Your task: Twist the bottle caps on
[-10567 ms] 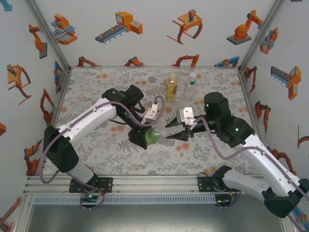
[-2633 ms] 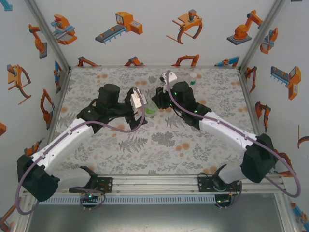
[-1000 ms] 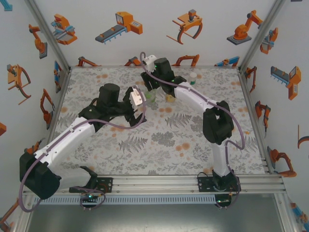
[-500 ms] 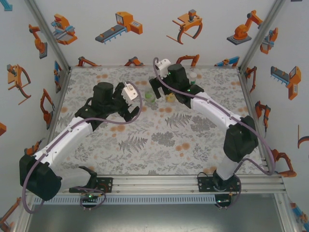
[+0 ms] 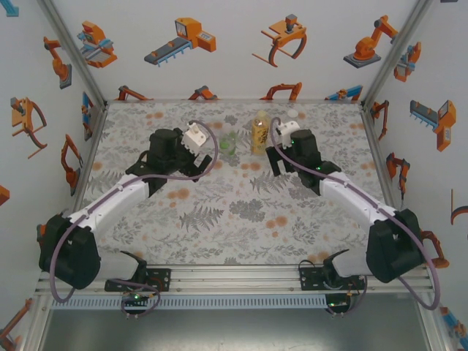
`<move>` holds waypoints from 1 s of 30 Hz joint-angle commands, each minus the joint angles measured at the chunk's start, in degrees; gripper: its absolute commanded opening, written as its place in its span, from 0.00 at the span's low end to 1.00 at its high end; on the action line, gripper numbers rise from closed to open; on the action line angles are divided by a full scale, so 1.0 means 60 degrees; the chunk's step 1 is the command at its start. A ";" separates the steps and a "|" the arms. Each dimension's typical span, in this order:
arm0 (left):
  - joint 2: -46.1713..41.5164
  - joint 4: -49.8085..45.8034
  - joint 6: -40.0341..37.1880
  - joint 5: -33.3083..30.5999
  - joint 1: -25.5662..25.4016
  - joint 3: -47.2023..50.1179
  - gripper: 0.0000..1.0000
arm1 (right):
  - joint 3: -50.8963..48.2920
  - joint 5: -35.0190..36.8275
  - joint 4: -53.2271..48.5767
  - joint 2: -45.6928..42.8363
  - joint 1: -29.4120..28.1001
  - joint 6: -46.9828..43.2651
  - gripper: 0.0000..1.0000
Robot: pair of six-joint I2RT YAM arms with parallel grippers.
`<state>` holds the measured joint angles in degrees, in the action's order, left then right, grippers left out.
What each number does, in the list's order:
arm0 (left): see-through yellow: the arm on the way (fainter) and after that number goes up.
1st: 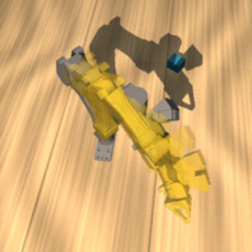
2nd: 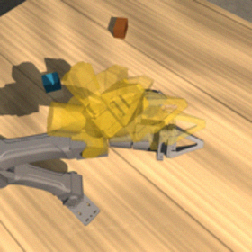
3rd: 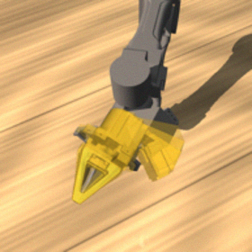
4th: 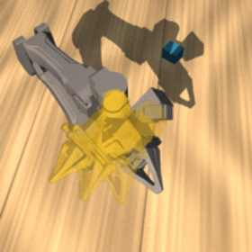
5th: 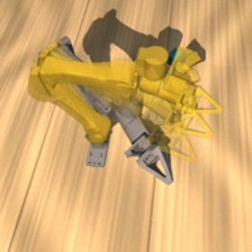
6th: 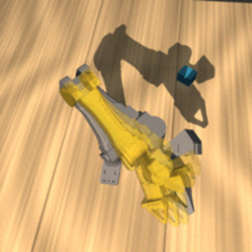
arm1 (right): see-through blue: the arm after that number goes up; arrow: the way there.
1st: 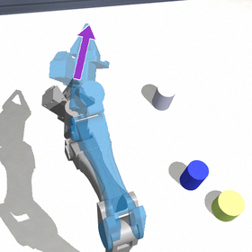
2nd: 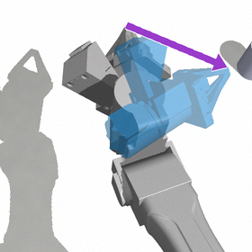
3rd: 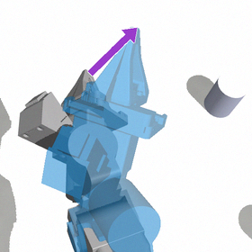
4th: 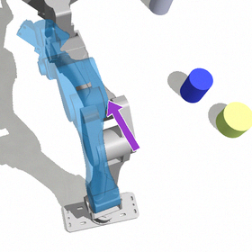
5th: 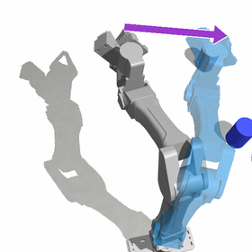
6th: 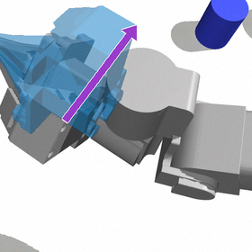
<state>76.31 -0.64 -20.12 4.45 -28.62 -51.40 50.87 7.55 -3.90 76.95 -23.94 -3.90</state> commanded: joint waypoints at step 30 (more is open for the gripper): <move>0.1207 0.7555 0.3103 -0.1465 0.4040 0.4738 0.97 | -0.4874 -0.0225 0.9130 0.1909 0.4225 0.1291 0.93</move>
<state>83.31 38.72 -4.29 -7.66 -5.28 -22.61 24.01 8.12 39.22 86.43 1.06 3.22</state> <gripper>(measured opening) 0.973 0.936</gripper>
